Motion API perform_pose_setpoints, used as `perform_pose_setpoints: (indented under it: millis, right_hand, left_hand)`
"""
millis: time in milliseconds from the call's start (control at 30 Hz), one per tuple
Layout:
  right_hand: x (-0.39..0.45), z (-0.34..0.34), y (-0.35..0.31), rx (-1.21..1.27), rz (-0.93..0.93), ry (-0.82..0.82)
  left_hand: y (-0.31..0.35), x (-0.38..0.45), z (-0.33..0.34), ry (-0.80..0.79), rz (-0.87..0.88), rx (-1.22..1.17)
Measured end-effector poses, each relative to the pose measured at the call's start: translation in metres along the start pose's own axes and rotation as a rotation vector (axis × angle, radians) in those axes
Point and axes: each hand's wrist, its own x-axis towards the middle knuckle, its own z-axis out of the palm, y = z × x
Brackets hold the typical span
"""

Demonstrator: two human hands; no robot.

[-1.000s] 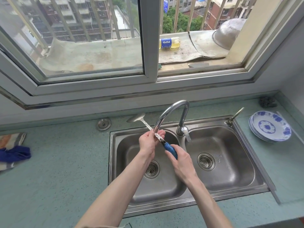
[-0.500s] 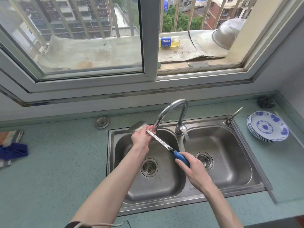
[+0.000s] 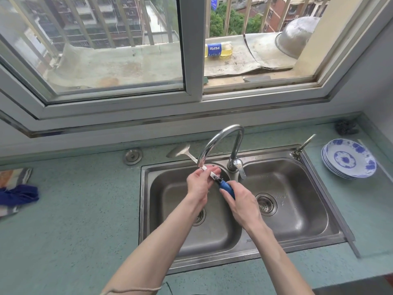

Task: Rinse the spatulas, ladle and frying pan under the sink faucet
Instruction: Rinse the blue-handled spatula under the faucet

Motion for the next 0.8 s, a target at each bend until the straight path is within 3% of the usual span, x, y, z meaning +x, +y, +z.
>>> perform_pose_setpoints:
  millis: [233, 633, 800]
  right_hand:
    - [-0.018, -0.006, 0.015, 0.006, -0.036, -0.028]
    - [-0.017, 0.009, 0.012, 0.097, -0.009, 0.046]
    - [-0.03, 0.0, 0.027, 0.075, 0.007, 0.024]
  left_hand:
    - [0.043, 0.028, -0.024, 0.166, 0.086, -0.118]
    - [0.001, -0.001, -0.019, -0.117, -0.002, 0.118]
    - [0.028, 0.022, -0.028, 0.051, 0.025, -0.058]
